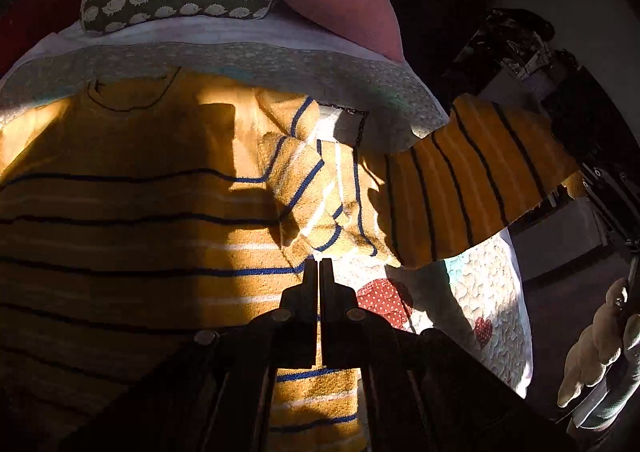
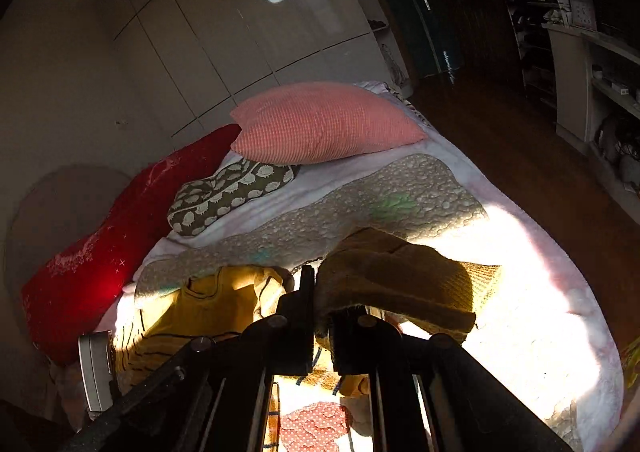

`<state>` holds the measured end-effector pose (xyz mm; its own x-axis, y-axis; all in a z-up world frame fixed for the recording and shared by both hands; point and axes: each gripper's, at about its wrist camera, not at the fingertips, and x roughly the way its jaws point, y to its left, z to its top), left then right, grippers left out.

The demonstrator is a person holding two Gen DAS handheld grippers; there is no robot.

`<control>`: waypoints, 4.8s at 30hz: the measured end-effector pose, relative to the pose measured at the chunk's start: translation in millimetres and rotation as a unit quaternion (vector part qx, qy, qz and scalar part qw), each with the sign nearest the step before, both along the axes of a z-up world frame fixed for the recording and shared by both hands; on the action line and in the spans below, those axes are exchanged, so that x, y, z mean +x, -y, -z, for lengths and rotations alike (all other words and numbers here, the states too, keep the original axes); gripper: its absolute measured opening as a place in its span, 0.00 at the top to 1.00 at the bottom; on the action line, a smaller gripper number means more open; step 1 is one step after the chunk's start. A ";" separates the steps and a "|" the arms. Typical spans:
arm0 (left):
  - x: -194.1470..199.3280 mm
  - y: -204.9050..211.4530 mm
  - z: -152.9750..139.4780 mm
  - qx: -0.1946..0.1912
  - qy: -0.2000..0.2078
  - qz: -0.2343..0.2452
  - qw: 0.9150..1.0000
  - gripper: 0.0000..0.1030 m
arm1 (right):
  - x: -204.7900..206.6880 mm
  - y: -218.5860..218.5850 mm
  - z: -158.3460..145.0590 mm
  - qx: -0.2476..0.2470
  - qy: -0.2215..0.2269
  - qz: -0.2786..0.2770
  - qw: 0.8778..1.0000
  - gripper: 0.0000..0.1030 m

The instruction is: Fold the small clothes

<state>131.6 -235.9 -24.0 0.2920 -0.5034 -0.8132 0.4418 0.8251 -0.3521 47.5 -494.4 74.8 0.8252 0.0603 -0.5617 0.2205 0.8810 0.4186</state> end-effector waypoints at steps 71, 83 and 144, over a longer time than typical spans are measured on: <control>49.9 -265.6 36.3 0.065 -0.002 -0.199 0.978 0.66 | 32.5 -150.0 133.4 -0.101 -0.177 -0.166 0.965 0.49; 69.2 -249.6 62.4 0.154 0.007 -0.218 0.964 0.65 | 13.5 -27.2 144.3 0.002 -0.178 0.073 0.981 0.91; 61.3 -604.8 65.1 -0.079 -0.070 -0.537 0.837 0.37 | 114.7 -542.7 96.3 -0.182 -0.083 -0.462 0.864 0.49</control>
